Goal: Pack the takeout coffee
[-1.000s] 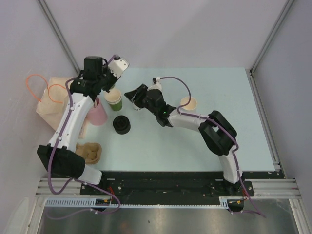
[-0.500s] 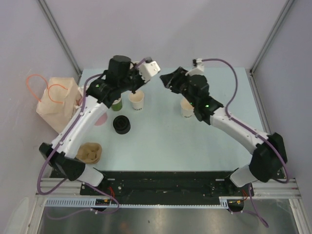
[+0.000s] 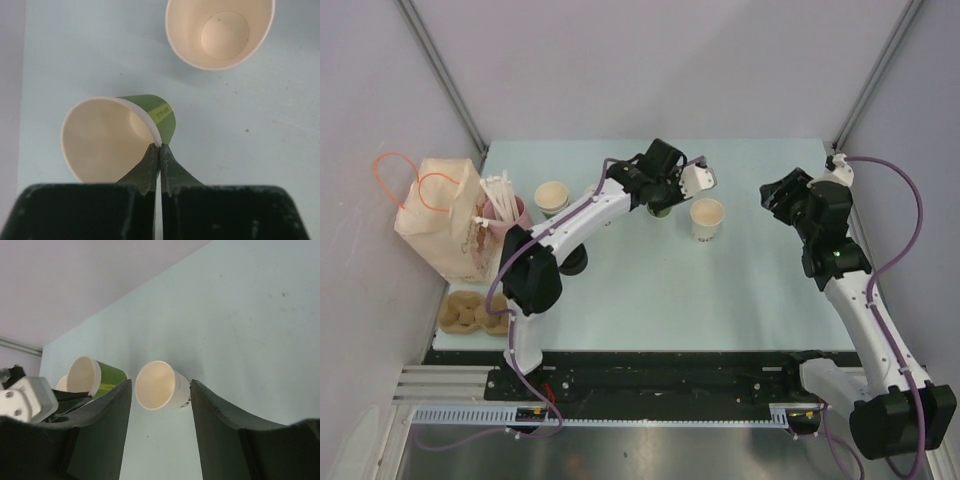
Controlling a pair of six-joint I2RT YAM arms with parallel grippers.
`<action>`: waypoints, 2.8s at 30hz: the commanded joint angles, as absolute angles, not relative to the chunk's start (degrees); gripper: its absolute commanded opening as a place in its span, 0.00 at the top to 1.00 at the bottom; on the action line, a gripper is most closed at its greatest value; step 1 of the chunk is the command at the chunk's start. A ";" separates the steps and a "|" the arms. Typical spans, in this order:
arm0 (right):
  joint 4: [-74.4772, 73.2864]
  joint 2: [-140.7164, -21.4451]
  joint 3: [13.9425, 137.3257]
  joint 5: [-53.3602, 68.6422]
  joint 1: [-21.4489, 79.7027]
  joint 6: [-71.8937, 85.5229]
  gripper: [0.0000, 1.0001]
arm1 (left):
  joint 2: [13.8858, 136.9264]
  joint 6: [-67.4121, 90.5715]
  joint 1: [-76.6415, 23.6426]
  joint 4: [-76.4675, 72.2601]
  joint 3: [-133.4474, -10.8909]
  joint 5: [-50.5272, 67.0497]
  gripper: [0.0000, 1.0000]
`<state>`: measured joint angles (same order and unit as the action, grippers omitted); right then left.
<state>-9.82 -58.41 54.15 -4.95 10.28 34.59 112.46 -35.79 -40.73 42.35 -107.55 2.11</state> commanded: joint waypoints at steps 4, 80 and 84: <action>-16.08 -52.47 52.39 2.80 3.09 28.74 0.44 | 119.09 -33.48 -40.69 41.84 -113.47 3.43 1.00; -13.97 -58.80 49.57 3.96 28.13 23.55 0.31 | 83.15 -29.44 -21.36 31.64 -55.63 0.09 0.84; -13.97 -58.54 49.66 4.13 28.04 23.47 0.31 | 81.74 -29.62 -21.62 31.82 -55.20 0.17 1.00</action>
<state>-14.74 -58.72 49.52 4.36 27.92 24.67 83.99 -29.98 -21.12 33.04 -55.79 0.47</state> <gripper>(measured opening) 0.689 0.027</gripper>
